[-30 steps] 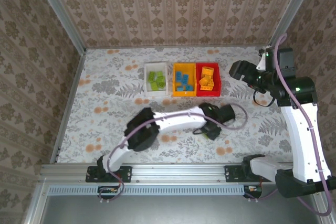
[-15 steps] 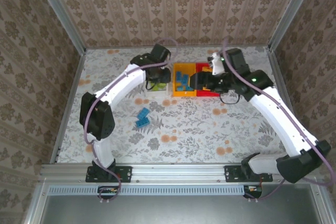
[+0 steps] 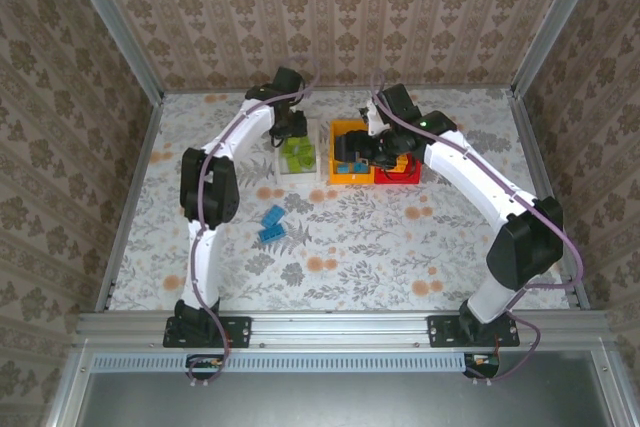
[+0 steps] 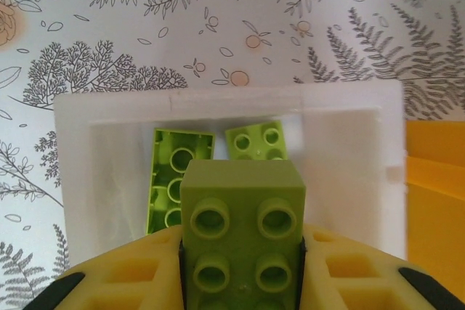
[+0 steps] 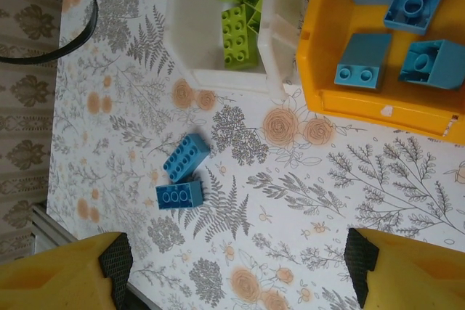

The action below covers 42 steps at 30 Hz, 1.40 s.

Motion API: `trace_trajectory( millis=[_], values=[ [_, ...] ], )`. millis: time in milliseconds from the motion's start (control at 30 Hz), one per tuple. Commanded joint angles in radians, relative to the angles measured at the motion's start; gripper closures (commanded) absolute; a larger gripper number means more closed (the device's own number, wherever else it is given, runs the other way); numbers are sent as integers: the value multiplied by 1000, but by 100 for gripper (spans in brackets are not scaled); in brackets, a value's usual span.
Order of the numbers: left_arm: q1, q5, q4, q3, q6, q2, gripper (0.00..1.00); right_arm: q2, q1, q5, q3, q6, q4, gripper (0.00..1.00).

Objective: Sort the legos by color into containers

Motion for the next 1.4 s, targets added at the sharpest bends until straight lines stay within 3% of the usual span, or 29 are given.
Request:
trace_trajectory(
  millis=[0,233,500,633,767,1033,1167,1367],
  values=[
    [10,21,-30,41,21,17,60,17,11,7,35,-21,-39,20],
    [1,60,-33,32,19,9,47,38,26,19,40,-37,-64,19],
    [-7,79,12,-41,-38,-148,52,43,125,81,36,-163,-84,19],
    [-12,52,50,-164,-100,-316,53,46,229,116,-17,-268,-31,19],
    [29,-2,62,-411,-182,-547,53,104,351,196,-49,-349,17,16],
    [143,-99,-18,-901,-274,-1054,51,310,473,304,79,-278,13,9],
    [146,-131,-112,-1017,-294,-1243,51,366,509,277,118,-244,35,13],
    [146,-137,-237,-1095,-299,-1431,51,432,536,318,114,-394,46,9]
  ],
)
